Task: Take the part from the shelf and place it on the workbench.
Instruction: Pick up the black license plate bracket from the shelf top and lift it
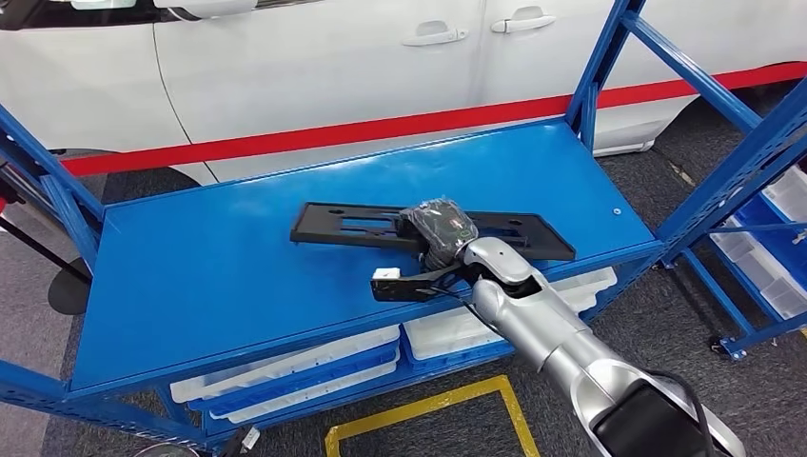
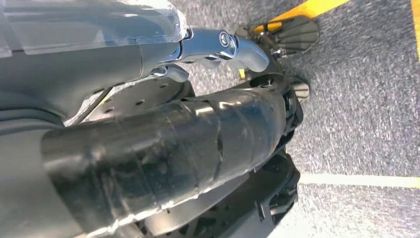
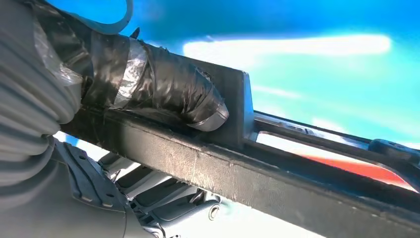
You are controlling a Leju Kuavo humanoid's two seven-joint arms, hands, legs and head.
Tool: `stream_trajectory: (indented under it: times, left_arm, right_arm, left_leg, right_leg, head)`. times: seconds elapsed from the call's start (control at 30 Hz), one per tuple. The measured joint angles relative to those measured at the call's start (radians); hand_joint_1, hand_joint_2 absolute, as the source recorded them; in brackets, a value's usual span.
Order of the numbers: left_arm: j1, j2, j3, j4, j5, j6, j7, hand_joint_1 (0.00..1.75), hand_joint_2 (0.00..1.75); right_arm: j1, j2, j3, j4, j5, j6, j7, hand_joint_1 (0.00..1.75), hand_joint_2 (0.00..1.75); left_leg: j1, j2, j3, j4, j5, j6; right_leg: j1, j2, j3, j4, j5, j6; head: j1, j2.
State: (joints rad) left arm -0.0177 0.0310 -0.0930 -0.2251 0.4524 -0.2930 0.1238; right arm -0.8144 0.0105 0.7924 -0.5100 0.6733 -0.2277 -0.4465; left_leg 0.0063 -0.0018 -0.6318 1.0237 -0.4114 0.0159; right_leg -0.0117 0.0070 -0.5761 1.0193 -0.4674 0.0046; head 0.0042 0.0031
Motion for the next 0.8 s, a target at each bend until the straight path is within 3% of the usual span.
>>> stream_trajectory:
  times: [0.03,0.13,0.27,0.33,0.4,0.47,0.5,0.53,0.57,0.67,0.73,0.8]
  left_arm:
    - [0.003,0.003,-0.008,0.0,-0.009,0.001,-0.014,0.0,0.0]
    - [0.011,0.007,-0.017,0.0,-0.013,-0.002,-0.028,0.0,0.0]
    - [0.018,0.008,-0.028,0.0,-0.02,-0.006,-0.036,0.0,0.0]
    - [0.018,0.008,-0.033,0.0,-0.023,-0.007,-0.038,0.0,0.0]
    - [0.018,0.007,-0.037,0.0,-0.023,-0.008,-0.038,0.0,0.0]
    - [0.018,0.007,-0.039,0.0,-0.023,-0.008,-0.038,0.0,0.0]
    - [0.018,0.007,-0.039,0.0,-0.024,-0.008,-0.038,0.0,0.0]
    - [0.018,0.007,-0.04,0.0,-0.024,-0.008,-0.038,0.0,0.0]
    - [0.018,0.007,-0.04,0.0,-0.024,-0.009,-0.038,0.0,0.0]
    - [0.018,0.005,-0.04,0.0,-0.024,-0.009,-0.038,0.0,0.0]
    - [0.018,0.005,-0.04,0.0,-0.024,-0.009,-0.039,0.0,0.0]
    - [0.019,0.005,-0.04,0.0,-0.024,-0.01,-0.039,0.0,0.0]
  right_arm:
    - [0.005,-0.012,-0.014,-0.077,-0.057,0.03,-0.032,1.69,1.75]
    - [0.011,-0.043,-0.048,-0.239,-0.109,0.069,-0.013,1.69,1.75]
    - [0.017,-0.076,-0.074,-0.346,-0.115,0.067,-0.018,1.69,1.75]
    - [0.019,-0.091,-0.083,-0.38,-0.117,0.065,-0.026,1.69,1.75]
    - [0.021,-0.106,-0.089,-0.404,-0.118,0.065,-0.03,1.69,1.75]
    - [0.027,-0.116,-0.094,-0.416,-0.118,0.065,-0.031,1.69,1.75]
    - [0.032,-0.121,-0.094,-0.42,-0.118,0.065,-0.031,1.69,1.75]
    - [0.037,-0.124,-0.094,-0.424,-0.118,0.065,-0.031,1.69,1.75]
    - [0.041,-0.127,-0.094,-0.428,-0.118,0.065,-0.031,1.69,1.75]
    - [0.042,-0.133,-0.097,-0.44,-0.118,0.065,-0.031,1.69,1.75]
    - [0.044,-0.135,-0.098,-0.446,-0.118,0.065,-0.031,1.69,1.75]
    - [0.046,-0.136,-0.098,-0.45,-0.118,0.065,-0.031,1.69,1.75]
  left_leg:
    - [-0.001,0.0,-0.001,0.001,0.0,0.0]
    - [-0.002,-0.001,-0.001,0.004,-0.003,0.004]
    - [-0.005,-0.003,-0.002,0.006,-0.007,0.013]
    - [0.0,0.0,0.006,-0.007,-0.002,0.024]
    - [0.005,0.004,0.016,-0.021,0.003,0.035]
    - [0.004,0.005,0.018,-0.022,0.001,0.04]
    - [0.004,0.005,0.018,-0.021,0.0,0.04]
    - [0.004,0.004,0.018,-0.019,-0.002,0.039]
    - [0.004,0.002,0.018,-0.016,-0.004,0.037]
    - [0.005,-0.001,0.017,-0.002,-0.015,0.023]
    - [0.004,-0.002,0.017,0.003,-0.019,0.011]
    - [0.003,-0.002,0.018,0.003,-0.019,-0.001]
  right_leg:
    - [-0.002,0.0,0.0,0.0,0.0,0.001]
    - [-0.004,-0.001,0.001,0.0,-0.002,0.005]
    - [-0.006,-0.001,0.003,-0.003,-0.002,0.014]
    - [-0.007,-0.002,0.0,0.009,-0.012,0.021]
    - [-0.006,-0.002,-0.033,0.083,-0.058,0.024]
    - [-0.006,-0.002,-0.099,0.212,-0.118,0.026]
    - [-0.007,-0.002,-0.126,0.261,-0.131,0.027]
    - [-0.009,-0.002,-0.14,0.281,-0.124,0.028]
    - [-0.011,-0.003,-0.134,0.259,-0.097,0.028]
    - [-0.012,-0.006,-0.051,0.076,0.001,0.023]
    - [-0.006,-0.005,-0.027,0.026,0.011,0.014]
    - [-0.004,-0.004,-0.028,0.023,0.01,0.003]
  head:
    - [0.0,0.0]
    - [0.0,0.0]
    - [0.0,0.0]
    - [0.0,0.0]
    - [0.0,0.0]
    - [0.0,0.0]
    - [0.0,0.0]
    - [0.0,0.0]
    - [0.0,0.0]
    - [0.0,0.0]
    - [0.0,0.0]
    - [0.0,0.0]
